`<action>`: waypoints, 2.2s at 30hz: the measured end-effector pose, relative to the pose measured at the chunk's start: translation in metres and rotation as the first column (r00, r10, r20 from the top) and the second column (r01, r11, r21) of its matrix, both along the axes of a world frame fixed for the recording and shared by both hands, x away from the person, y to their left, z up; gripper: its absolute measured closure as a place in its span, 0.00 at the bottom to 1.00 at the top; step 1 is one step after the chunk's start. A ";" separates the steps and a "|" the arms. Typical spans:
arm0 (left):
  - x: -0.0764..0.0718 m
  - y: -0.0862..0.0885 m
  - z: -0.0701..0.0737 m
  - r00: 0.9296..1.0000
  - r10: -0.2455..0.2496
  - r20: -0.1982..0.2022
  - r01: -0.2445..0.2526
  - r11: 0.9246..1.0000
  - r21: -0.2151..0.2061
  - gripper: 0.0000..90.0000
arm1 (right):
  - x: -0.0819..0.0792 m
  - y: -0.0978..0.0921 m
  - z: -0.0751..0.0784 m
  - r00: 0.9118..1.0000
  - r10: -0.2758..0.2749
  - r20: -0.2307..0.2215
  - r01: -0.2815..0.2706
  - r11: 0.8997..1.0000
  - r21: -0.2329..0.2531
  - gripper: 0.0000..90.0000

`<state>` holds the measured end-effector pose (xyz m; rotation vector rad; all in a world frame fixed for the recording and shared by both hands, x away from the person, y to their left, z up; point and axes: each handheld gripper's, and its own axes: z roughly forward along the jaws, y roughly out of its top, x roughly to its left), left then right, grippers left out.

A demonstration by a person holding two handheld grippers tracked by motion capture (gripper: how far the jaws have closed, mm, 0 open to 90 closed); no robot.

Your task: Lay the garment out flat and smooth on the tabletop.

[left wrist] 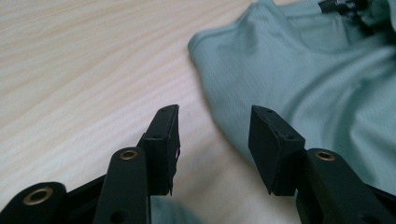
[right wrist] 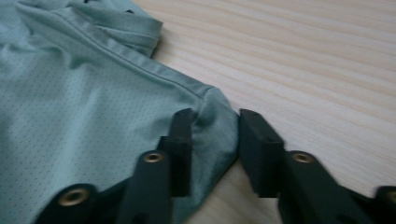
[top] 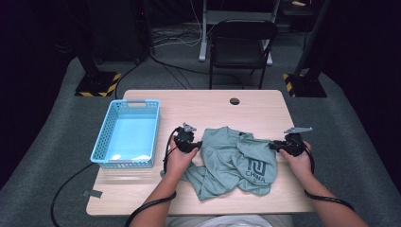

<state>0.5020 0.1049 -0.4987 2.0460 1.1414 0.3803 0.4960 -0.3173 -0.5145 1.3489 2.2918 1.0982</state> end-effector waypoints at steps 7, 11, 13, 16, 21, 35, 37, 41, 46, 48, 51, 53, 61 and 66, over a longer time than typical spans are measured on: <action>0.028 -0.023 -0.009 1.000 0.002 -0.026 -0.002 1.000 0.003 0.62 | -0.004 0.003 0.008 0.999 0.047 0.000 -0.047 0.998 0.050 0.97; 0.031 -0.034 -0.013 0.999 -0.021 -0.026 0.022 0.999 0.038 0.77 | -0.008 0.000 0.018 0.999 0.047 0.027 -0.049 0.995 0.088 0.97; 0.031 -0.036 -0.012 0.999 -0.032 -0.029 0.033 0.998 0.047 0.88 | -0.010 -0.003 0.022 0.998 0.042 0.041 -0.046 0.993 0.104 0.97; 0.030 -0.035 -0.009 0.999 -0.033 -0.024 0.035 0.996 0.077 0.97 | -0.011 -0.009 0.029 0.998 0.026 0.059 -0.034 0.991 0.128 0.97; 0.021 -0.021 0.012 0.999 -0.016 0.046 0.016 1.000 0.006 0.97 | -0.015 -0.026 0.054 0.992 -0.019 0.122 -0.002 0.986 0.167 0.97; -0.016 0.010 0.086 0.964 0.012 0.264 -0.016 1.000 0.015 0.98 | -0.031 -0.039 0.121 0.956 -0.089 0.278 0.057 0.991 0.121 0.96; -0.018 0.025 0.081 0.966 0.056 0.253 -0.063 0.998 0.020 0.98 | -0.023 -0.028 0.107 0.966 -0.069 0.248 0.043 0.993 0.110 0.90; -0.020 0.048 0.065 0.967 0.131 0.218 -0.138 0.990 0.018 0.98 | -0.009 -0.011 0.080 0.981 -0.047 0.188 0.035 0.997 0.067 0.75; -0.025 0.061 0.041 0.974 0.153 0.167 -0.160 0.987 0.027 0.97 | -0.001 -0.020 0.058 0.989 -0.079 0.126 0.077 0.997 0.019 0.67; -0.026 0.064 0.033 0.976 0.157 0.152 -0.163 0.986 0.029 0.97 | 0.001 -0.028 0.050 0.990 -0.104 0.090 0.106 0.994 -0.010 0.65; -0.027 0.065 0.026 0.978 0.161 0.136 -0.167 0.985 0.033 0.97 | 0.000 -0.042 0.032 0.990 -0.141 0.006 0.141 0.989 -0.048 0.61; -0.028 0.066 0.023 0.978 0.161 0.131 -0.167 0.985 0.039 0.97 | -0.004 -0.049 0.023 0.988 -0.152 -0.031 0.149 0.986 -0.072 0.58; -0.031 0.055 0.019 0.981 0.142 0.134 -0.148 0.988 0.033 0.91 | -0.030 -0.059 0.018 0.991 -0.127 -0.040 0.124 0.990 -0.062 0.62; -0.034 0.045 0.021 0.986 0.128 0.109 -0.129 0.992 0.005 0.73 | -0.036 -0.042 0.013 0.997 -0.080 -0.021 0.078 0.994 -0.079 0.65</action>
